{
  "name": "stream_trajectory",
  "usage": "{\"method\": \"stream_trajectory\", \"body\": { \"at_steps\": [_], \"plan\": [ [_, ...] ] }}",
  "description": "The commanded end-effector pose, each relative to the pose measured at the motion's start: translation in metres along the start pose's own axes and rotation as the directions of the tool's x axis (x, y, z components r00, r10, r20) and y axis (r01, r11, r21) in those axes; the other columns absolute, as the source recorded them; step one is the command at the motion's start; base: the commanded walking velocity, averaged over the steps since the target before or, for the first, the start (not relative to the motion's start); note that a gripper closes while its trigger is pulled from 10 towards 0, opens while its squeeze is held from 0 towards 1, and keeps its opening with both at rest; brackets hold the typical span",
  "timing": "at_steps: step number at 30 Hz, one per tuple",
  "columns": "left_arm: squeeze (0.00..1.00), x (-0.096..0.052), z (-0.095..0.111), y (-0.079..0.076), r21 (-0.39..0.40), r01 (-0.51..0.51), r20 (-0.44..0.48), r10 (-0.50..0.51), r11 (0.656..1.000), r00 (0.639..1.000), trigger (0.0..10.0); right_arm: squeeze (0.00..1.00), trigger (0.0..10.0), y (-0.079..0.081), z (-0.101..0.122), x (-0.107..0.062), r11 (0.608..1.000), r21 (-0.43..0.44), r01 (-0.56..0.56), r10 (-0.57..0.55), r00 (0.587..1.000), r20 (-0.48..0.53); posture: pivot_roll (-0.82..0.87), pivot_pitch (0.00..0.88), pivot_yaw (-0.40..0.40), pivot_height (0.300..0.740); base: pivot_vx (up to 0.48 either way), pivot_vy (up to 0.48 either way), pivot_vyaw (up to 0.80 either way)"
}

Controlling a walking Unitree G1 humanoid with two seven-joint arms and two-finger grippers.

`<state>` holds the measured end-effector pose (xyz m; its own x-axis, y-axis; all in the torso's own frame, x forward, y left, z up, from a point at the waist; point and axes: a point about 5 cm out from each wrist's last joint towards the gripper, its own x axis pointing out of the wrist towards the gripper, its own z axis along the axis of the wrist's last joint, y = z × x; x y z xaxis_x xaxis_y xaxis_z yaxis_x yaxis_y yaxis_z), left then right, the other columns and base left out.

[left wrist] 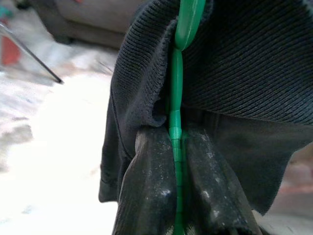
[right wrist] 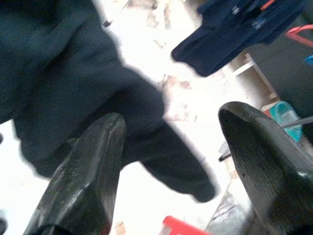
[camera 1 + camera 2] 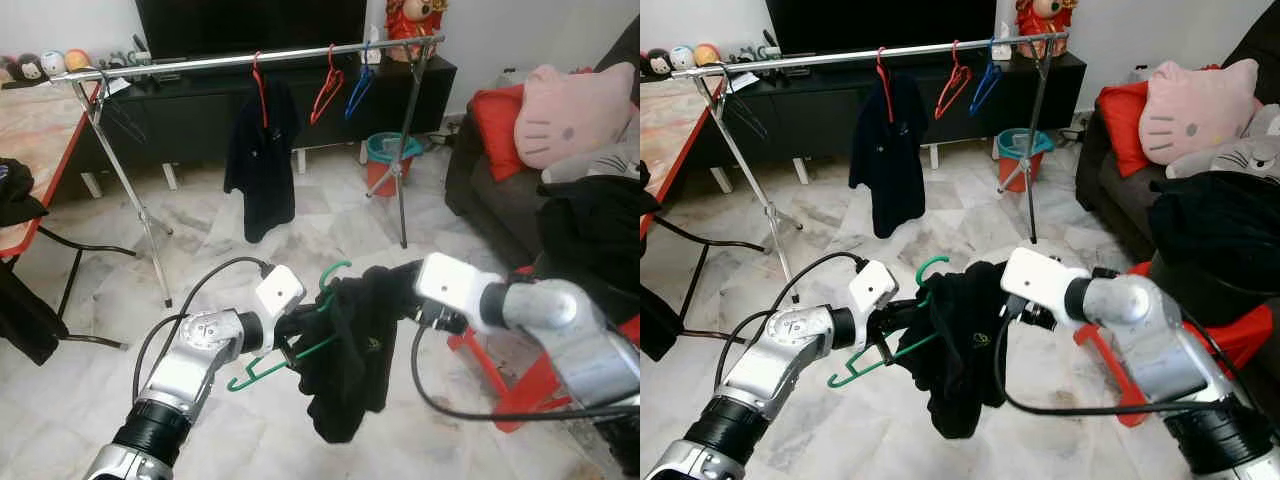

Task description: Hang hanger

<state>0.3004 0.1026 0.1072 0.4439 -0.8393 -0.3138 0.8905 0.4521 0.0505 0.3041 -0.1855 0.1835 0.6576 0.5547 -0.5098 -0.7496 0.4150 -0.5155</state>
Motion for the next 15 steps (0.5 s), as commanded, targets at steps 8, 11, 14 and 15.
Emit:
{"method": "stream_trajectory", "body": {
  "at_steps": [8,11,14,15],
  "plan": [
    [0.00,-0.002,0.015,-0.009,0.044,0.124,0.028,-0.125,0.991,0.992,10.0,0.00,10.0,0.006,-0.017,0.007,0.989,0.058,-0.134,0.132,0.991,0.025,0.05,0.000,0.007,0.740,0.000,0.000,0.00],
    [0.00,-0.003,0.018,-0.012,0.068,0.168,0.023,-0.170,0.983,0.985,10.0,0.00,10.0,0.013,-0.020,0.011,0.976,0.080,-0.201,0.197,0.979,0.058,0.06,0.000,0.006,0.740,0.000,0.000,0.00],
    [0.00,-0.003,0.021,-0.011,0.076,0.182,0.020,-0.184,0.980,0.983,10.0,0.00,10.0,0.014,-0.022,0.012,0.964,0.103,-0.245,0.233,0.966,0.109,0.06,0.000,0.002,0.740,0.000,0.000,0.00],
    [0.00,-0.003,0.022,-0.010,0.080,0.184,0.018,-0.186,0.980,0.982,10.0,0.00,10.0,0.014,-0.023,0.012,0.961,0.108,-0.253,0.240,0.963,0.118,0.06,0.000,0.001,0.740,0.000,0.000,0.00]
  ]
}}
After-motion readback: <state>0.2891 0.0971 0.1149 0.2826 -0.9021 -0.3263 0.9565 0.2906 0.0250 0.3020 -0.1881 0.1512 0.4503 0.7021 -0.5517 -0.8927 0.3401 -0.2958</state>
